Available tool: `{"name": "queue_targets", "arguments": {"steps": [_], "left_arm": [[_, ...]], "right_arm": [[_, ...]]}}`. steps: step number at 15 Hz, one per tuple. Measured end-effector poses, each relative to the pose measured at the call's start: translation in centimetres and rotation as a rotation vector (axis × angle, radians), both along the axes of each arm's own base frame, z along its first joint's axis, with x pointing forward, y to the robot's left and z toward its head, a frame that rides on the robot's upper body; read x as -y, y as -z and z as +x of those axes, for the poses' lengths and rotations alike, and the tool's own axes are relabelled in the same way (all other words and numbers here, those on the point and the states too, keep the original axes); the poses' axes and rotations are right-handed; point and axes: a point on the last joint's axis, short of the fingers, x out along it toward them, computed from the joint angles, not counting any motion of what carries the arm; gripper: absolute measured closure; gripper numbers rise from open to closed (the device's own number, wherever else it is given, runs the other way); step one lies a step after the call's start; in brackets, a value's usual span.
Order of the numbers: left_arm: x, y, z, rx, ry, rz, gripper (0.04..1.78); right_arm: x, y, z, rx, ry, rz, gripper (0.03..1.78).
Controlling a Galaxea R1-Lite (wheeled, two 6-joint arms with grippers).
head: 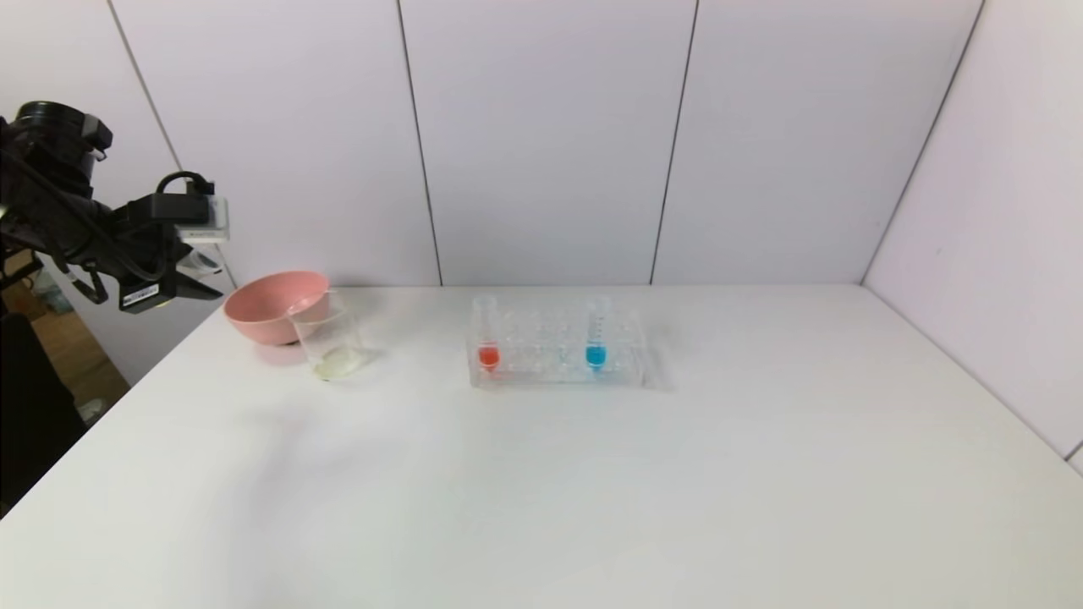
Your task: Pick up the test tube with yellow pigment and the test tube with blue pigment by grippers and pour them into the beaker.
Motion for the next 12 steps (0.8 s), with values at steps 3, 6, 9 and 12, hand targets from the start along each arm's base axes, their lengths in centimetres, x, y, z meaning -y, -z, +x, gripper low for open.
{"name": "queue_targets", "arguments": {"steps": [3, 6, 9, 12], "left_arm": [[1.0, 0.1, 0.1, -0.032, -0.007, 0.034, 1.29], [1.7, 0.3, 0.1, -0.059, -0.011, 0.052, 1.29], [2.1, 0.3, 0.2, -0.065, -0.023, 0.073, 1.29], [2.4, 0.3, 0.3, -0.068, -0.031, 0.077, 1.29]], "right_arm": [[0.0, 0.0, 0.0, 0.000, 0.000, 0.000, 0.10], [0.0, 0.0, 0.0, 0.000, -0.001, 0.000, 0.10], [0.0, 0.0, 0.0, 0.000, 0.000, 0.000, 0.10], [0.0, 0.0, 0.0, 0.000, 0.000, 0.000, 0.10]]}}
